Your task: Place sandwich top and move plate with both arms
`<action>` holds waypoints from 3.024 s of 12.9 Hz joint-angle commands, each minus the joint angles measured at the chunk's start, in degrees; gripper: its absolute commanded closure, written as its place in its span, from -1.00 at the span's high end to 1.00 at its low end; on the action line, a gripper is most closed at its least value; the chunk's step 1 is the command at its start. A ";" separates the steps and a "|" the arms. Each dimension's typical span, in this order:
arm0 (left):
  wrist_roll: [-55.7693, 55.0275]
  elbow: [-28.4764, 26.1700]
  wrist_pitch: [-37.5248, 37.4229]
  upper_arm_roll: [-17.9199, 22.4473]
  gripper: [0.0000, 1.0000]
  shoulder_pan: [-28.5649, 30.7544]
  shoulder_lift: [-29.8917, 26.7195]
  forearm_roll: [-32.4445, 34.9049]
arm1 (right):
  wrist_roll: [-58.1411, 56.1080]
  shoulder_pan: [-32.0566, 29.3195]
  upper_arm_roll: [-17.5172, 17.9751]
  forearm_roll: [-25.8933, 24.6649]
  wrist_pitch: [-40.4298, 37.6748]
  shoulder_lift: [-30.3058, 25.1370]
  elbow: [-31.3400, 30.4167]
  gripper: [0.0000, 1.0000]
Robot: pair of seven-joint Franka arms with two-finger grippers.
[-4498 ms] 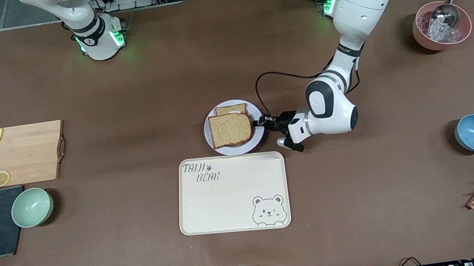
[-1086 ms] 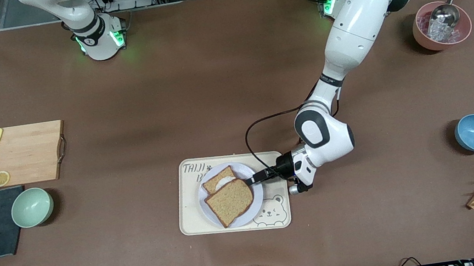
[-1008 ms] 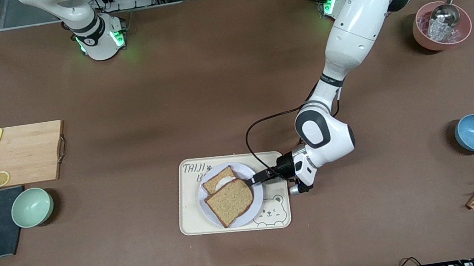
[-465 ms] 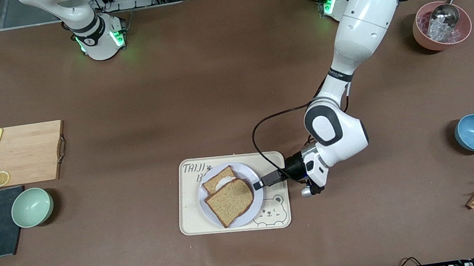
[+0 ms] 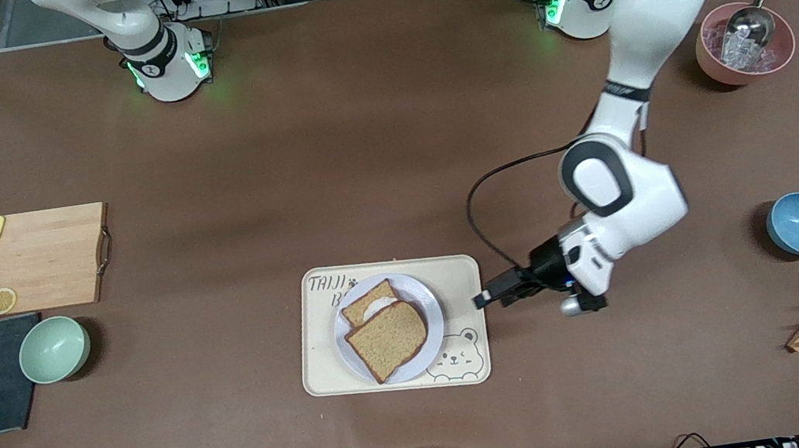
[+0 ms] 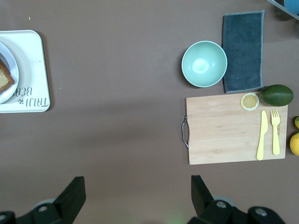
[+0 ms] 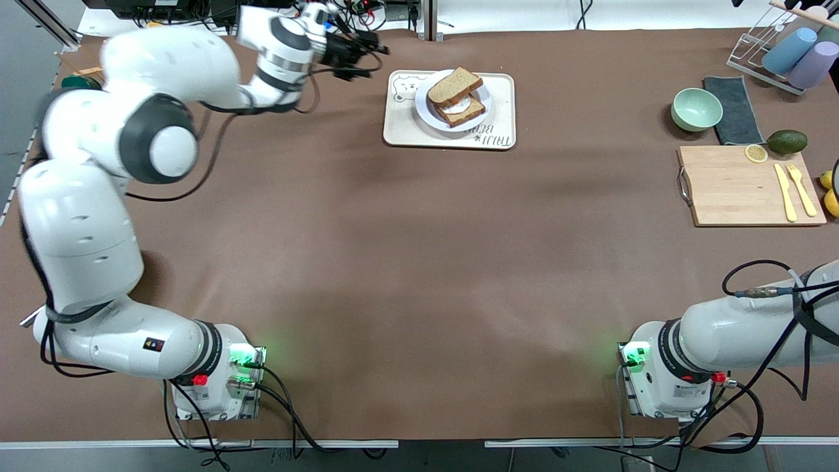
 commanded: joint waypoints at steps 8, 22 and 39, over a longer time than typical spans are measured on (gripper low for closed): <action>-10.73 -15.59 -18.53 -0.33 1.00 14.61 -20.51 43.68 | 1.15 1.22 -0.37 0.64 0.08 -1.80 -2.47 1.00; -23.16 2.33 -48.10 9.08 1.00 7.50 -33.44 60.55 | 1.15 0.86 -0.46 0.64 -0.36 -1.71 -2.47 1.00; -20.88 7.00 -53.91 5.21 1.00 10.04 -32.65 64.68 | 1.23 1.22 -0.28 0.64 -0.28 -1.71 -2.47 1.00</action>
